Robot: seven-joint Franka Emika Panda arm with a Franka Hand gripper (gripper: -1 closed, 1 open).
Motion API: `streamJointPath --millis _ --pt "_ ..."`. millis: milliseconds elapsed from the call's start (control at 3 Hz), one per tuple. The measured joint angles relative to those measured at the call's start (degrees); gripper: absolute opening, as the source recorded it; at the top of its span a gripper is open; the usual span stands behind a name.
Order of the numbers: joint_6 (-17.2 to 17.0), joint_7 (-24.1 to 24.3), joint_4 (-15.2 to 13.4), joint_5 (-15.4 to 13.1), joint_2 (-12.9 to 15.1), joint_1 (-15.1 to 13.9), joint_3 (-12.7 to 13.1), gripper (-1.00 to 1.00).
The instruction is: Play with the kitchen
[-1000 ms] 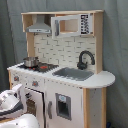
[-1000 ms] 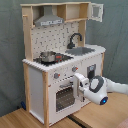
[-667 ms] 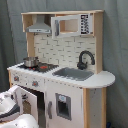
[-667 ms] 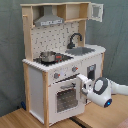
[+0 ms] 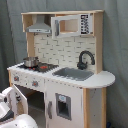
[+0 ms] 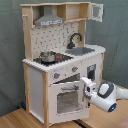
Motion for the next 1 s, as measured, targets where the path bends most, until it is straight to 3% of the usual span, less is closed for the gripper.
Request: streamJointPath --millis 1000 --pt "-9.9 -10.0 3.1 11.2 3.7 2.5 2.8 -1.0"
